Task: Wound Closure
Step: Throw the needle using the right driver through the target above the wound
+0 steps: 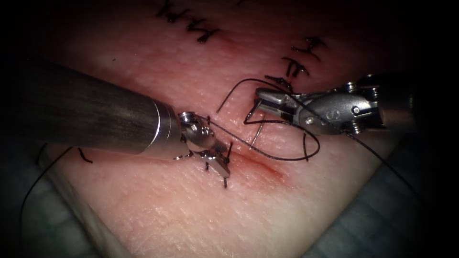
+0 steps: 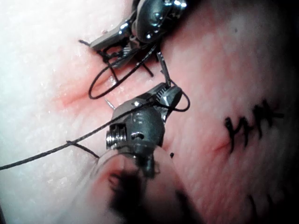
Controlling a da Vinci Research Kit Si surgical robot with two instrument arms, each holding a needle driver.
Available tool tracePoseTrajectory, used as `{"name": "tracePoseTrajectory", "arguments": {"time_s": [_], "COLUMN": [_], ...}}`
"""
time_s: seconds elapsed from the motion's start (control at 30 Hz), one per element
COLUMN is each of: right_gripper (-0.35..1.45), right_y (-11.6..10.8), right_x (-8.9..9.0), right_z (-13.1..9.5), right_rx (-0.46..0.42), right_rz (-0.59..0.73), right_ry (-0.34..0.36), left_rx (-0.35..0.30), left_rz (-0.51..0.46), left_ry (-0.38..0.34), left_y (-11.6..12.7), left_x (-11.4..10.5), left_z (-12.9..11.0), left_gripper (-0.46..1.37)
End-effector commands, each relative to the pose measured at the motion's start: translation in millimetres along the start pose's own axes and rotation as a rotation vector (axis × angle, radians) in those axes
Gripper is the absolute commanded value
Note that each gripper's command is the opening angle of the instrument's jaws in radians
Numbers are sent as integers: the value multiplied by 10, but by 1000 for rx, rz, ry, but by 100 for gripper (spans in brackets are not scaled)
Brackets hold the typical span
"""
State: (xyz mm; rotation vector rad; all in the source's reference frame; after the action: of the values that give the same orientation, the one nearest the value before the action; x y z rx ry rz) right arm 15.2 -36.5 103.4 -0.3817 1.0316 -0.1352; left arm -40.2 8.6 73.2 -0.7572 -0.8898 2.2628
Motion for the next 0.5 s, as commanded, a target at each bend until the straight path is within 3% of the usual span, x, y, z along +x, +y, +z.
{"name": "tracePoseTrajectory", "arguments": {"time_s": [0.03,0.27,0.37,0.43,0.5], "right_gripper": [-35,-35,-35,-35,-35], "right_y": [2,11,13,14,15], "right_x": [1,5,7,7,8], "right_z": [-1,-6,-8,-9,-10], "right_rx": [-11,-13,-11,-10,-9], "right_rz": [-4,-13,-10,-9,-14], "right_ry": [2,5,6,7,8], "left_rx": [2,0,-2,-1,0], "left_rz": [8,44,51,58,57], "left_ry": [15,71,104,123,125], "left_y": [0,0,0,1,2], "left_x": [2,15,21,26,30], "left_z": [-2,-10,-15,-16,-13], "left_gripper": [46,45,34,17,-28]}}
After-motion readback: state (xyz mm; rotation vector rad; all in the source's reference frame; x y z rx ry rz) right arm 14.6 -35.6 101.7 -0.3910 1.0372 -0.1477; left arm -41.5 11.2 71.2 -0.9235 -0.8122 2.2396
